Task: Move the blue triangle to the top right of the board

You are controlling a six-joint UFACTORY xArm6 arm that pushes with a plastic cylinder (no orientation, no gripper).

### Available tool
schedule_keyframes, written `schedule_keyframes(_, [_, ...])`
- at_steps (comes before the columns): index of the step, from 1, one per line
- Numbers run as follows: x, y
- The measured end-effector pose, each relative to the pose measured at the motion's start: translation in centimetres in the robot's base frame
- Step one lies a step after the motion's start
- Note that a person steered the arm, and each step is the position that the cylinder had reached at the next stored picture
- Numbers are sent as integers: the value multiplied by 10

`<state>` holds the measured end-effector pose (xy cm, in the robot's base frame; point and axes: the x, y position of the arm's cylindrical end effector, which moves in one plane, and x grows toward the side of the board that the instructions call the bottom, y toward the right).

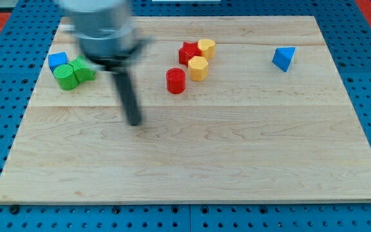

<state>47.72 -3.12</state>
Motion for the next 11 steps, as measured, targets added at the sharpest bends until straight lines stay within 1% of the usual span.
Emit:
schedule_keyframes(1, [-68, 124])
schedule_keyframes(2, [-93, 232])
schedule_keyframes(3, [-129, 203])
schedule_keyframes(4, [-181, 186])
schedule_keyframes(5, [-139, 243])
schedule_keyframes(6, [-106, 228])
schedule_keyframes(7, [-63, 269])
schedule_keyframes(8, [-92, 336])
schedule_keyframes(9, [-106, 274])
schedule_keyframes(10, [-112, 179])
schedule_keyframes(11, [-144, 192])
